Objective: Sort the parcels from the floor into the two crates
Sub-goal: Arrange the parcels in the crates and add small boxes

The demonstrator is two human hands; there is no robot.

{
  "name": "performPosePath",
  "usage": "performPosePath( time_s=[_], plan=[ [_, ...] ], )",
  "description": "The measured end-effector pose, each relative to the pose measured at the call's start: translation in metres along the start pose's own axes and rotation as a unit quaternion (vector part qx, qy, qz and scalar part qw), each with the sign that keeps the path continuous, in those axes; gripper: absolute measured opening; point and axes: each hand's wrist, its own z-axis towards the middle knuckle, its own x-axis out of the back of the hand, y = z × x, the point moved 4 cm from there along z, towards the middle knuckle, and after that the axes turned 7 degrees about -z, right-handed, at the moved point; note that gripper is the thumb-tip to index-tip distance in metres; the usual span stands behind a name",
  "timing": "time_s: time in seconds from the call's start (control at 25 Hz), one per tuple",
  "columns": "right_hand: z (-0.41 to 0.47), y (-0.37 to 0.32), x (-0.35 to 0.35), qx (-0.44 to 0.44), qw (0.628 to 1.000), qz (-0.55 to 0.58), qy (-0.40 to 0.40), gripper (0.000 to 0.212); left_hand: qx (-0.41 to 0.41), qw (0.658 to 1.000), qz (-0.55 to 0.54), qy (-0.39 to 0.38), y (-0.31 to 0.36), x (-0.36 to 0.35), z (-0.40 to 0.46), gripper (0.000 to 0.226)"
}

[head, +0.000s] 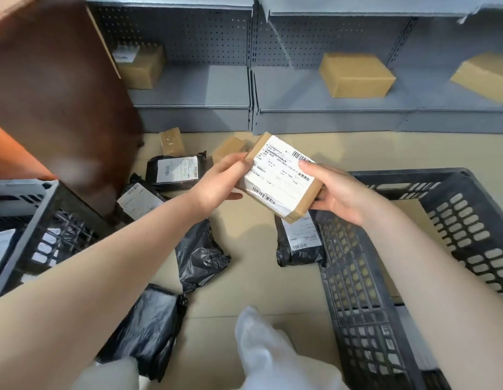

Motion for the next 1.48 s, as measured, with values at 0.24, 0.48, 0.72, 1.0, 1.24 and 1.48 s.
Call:
performPosePath(
  time_s=[0.24,0.48,0.72,1.0,1.24,1.48],
  plan=[
    [-0.069,0.027,0.113,-0.040,0.992,0.065,0.099,0.033,-0.014,0.995,0.039,-0.093,0.012,-0.113,0.006,0.050],
    [-0.140,0.097,0.188,-0.107,0.978,0.074,0.162,0.035,-0.134,0.907,0.299,-0.265,-0.015,-0.212,-0.010,0.062],
    [-0.184,0.185,0.196,-0.280,0.959,0.042,-0.025,0.056,-0.186,0.787,0.476,-0.345,-0.047,-0.246,-0.021,0.054],
    [-0.203,0.246,0.185,-0.367,0.914,0.068,-0.157,0.062,-0.207,0.800,0.459,-0.327,-0.066,-0.227,-0.010,0.047],
    [-0.194,0.272,0.172,-0.423,0.900,0.037,-0.099,0.059,-0.208,0.793,0.468,-0.329,-0.062,-0.228,-0.007,0.046],
    [-0.181,0.288,0.152,-0.418,0.905,0.074,-0.043,0.049,-0.229,0.796,0.462,-0.316,-0.063,-0.228,-0.008,0.047]
  ],
)
